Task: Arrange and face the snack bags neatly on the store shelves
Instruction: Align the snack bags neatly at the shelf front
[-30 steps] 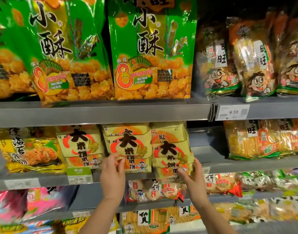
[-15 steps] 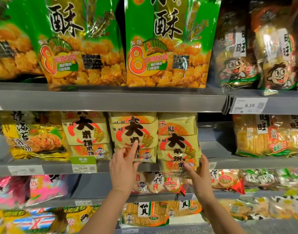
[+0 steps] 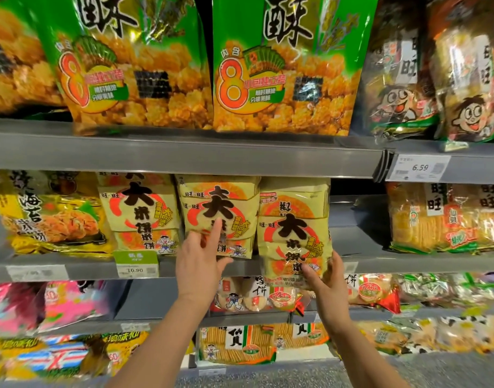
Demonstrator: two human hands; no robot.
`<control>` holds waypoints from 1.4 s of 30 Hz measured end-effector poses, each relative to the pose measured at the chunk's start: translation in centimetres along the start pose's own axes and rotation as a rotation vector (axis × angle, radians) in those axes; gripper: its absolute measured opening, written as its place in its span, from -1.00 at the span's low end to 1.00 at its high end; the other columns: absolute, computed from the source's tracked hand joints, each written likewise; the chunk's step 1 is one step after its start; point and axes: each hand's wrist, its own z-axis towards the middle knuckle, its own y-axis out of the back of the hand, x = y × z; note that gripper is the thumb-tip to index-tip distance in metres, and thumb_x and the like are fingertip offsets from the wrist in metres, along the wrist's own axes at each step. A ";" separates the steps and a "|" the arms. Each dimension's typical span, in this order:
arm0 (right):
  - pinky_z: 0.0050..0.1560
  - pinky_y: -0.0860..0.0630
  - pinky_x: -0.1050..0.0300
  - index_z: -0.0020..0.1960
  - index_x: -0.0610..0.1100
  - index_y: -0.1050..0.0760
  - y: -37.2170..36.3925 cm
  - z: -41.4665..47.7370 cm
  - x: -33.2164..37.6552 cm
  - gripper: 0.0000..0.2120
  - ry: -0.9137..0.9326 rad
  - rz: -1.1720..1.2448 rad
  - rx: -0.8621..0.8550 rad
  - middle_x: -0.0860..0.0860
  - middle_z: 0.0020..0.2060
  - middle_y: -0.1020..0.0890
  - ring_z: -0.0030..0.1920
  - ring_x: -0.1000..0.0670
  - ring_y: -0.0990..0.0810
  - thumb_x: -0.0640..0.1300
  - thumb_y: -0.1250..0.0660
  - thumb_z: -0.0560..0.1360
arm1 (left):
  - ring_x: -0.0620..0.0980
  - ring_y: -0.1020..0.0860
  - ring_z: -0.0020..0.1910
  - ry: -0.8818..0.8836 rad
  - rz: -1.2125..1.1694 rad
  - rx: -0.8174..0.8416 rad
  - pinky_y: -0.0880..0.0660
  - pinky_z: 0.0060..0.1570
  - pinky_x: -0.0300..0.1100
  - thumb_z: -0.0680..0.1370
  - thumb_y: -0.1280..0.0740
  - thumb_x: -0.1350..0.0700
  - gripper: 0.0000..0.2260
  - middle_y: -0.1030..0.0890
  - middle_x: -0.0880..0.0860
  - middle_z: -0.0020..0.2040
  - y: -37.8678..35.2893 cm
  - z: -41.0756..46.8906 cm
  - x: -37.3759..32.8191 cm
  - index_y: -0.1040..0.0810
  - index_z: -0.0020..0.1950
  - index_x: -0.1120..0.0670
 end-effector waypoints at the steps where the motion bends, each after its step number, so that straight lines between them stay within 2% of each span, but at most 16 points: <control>1: 0.06 -0.58 0.17 0.29 0.01 -0.30 0.0 0.0 0.0 -0.56 -0.001 0.005 -0.002 0.02 0.11 -0.59 0.08 0.11 -0.60 -0.15 -0.35 0.47 | 0.11 -0.46 -0.34 -0.002 0.008 -0.017 -0.50 -0.35 -0.06 0.13 -0.60 -0.09 -0.05 -0.45 0.17 -0.23 0.2 -0.3 -0.1 -0.21 0.40 0.04; 4: 0.17 -0.53 -0.03 0.33 -0.02 -0.29 -0.1 -0.2 0.0 -0.50 -0.018 0.040 -0.003 0.02 0.11 -0.58 0.13 0.04 -0.58 -0.13 -0.37 0.44 | 0.17 -0.45 -0.06 -0.029 0.034 -0.143 -0.50 -0.09 0.15 0.18 -0.60 -0.02 -0.12 -0.44 0.20 -0.01 0.7 -0.6 -0.4 -0.25 0.40 0.03; 7: 0.18 -0.53 -0.03 0.33 -0.01 -0.29 -0.1 -0.3 0.1 -0.50 -0.026 0.057 -0.008 0.06 0.10 -0.58 0.12 0.06 -0.58 -0.14 -0.37 0.44 | 0.14 -0.30 0.17 -0.094 0.033 -0.210 -0.28 0.19 0.24 0.18 -0.60 0.06 -0.15 -0.28 0.18 0.23 1.1 0.2 -0.8 -0.26 0.38 0.07; 10: 0.19 -0.52 -0.06 0.33 -0.01 -0.29 0.0 -0.4 0.0 -0.49 -0.029 0.057 -0.005 0.04 0.11 -0.59 0.13 0.05 -0.58 -0.12 -0.38 0.43 | 0.14 -0.15 0.39 -0.118 0.069 -0.146 -0.14 0.27 0.23 0.19 -0.60 0.03 -0.09 -0.16 0.16 0.41 0.7 0.1 -0.8 -0.20 0.42 0.00; 12: 0.17 -0.53 -0.07 0.32 0.00 -0.29 0.1 -0.4 0.1 -0.47 -0.037 0.066 -0.006 0.03 0.10 -0.59 0.12 0.04 -0.59 -0.08 -0.38 0.40 | 0.03 0.11 0.51 -0.099 0.062 -0.109 -0.11 0.29 0.24 0.19 -0.59 0.01 -0.06 -0.10 0.15 0.46 0.2 -0.3 -0.7 -0.15 0.45 -0.04; 13: 0.17 -0.53 -0.07 0.31 0.01 -0.30 0.0 -0.4 0.1 -0.47 -0.038 0.069 -0.005 0.04 0.09 -0.59 0.12 0.03 -0.59 -0.08 -0.38 0.40 | -0.02 0.20 0.51 -0.086 0.052 -0.102 -0.10 0.30 0.24 0.21 -0.59 0.01 -0.06 -0.08 0.14 0.47 0.0 -0.4 -0.7 -0.13 0.46 -0.05; 17: 0.12 -0.55 0.01 0.30 0.05 -0.29 0.0 -0.4 -0.1 -0.52 -0.030 0.075 -0.009 0.06 0.09 -0.58 0.12 0.05 -0.58 -0.13 -0.37 0.44 | 0.00 0.18 0.51 -0.058 0.044 -0.106 -0.12 0.29 0.24 0.24 -0.57 0.02 -0.10 -0.07 0.14 0.47 -0.4 -0.1 -0.7 -0.14 0.45 -0.06; 22: -0.07 -0.58 0.26 0.25 0.09 -0.31 0.0 -0.3 -0.1 -0.56 -0.015 0.082 -0.027 0.09 0.06 -0.59 0.05 0.15 -0.59 -0.18 -0.36 0.46 | 0.16 -0.09 0.44 -0.057 0.042 -0.101 -0.17 0.26 0.30 0.22 -0.59 0.06 -0.10 -0.08 0.16 0.47 -0.6 0.2 -1.1 -0.16 0.44 -0.05; 26: -0.03 -0.60 0.20 0.22 0.13 -0.33 -0.1 -0.3 -0.2 -0.59 -0.009 0.091 -0.032 0.09 0.06 -0.60 0.02 0.18 -0.61 -0.18 -0.36 0.46 | 0.16 -0.09 0.44 -0.057 0.036 -0.108 -0.21 0.23 0.33 0.21 -0.59 0.07 -0.11 -0.09 0.17 0.46 -0.9 0.5 -1.2 -0.19 0.43 -0.04; 34: -0.10 -0.58 0.33 0.32 -0.01 -0.30 -0.2 -0.4 -0.4 -0.52 0.007 0.106 -0.042 0.03 0.09 -0.57 0.01 0.19 -0.60 -0.22 -0.36 0.46 | 0.16 -0.10 0.43 -0.054 0.034 -0.077 -0.31 0.19 0.36 0.21 -0.59 0.04 -0.10 -0.10 0.18 0.46 -0.9 0.8 -1.3 -0.18 0.43 -0.05; 39: -0.15 -0.56 0.38 0.31 -0.02 -0.32 -0.1 -1.0 -0.3 -0.53 0.009 0.141 -0.064 0.03 0.09 -0.56 -0.04 0.27 -0.59 -0.27 -0.36 0.46 | 0.14 -0.08 0.45 -0.045 0.025 -0.031 -0.21 0.24 0.32 0.22 -0.58 0.05 -0.08 -0.08 0.17 0.47 0.1 -0.3 -1.8 -0.15 0.46 -0.05; 42: -0.12 -0.57 0.37 0.31 -0.05 -0.34 0.1 -1.3 -0.3 -0.53 0.006 0.180 -0.075 0.00 0.10 -0.57 0.03 0.16 -0.60 -0.30 -0.35 0.46 | 0.13 -0.11 0.44 -0.063 0.004 -0.037 -0.16 0.28 0.26 0.26 -0.56 0.07 -0.16 -0.10 0.16 0.47 1.1 -1.1 -2.0 -0.21 0.45 -0.04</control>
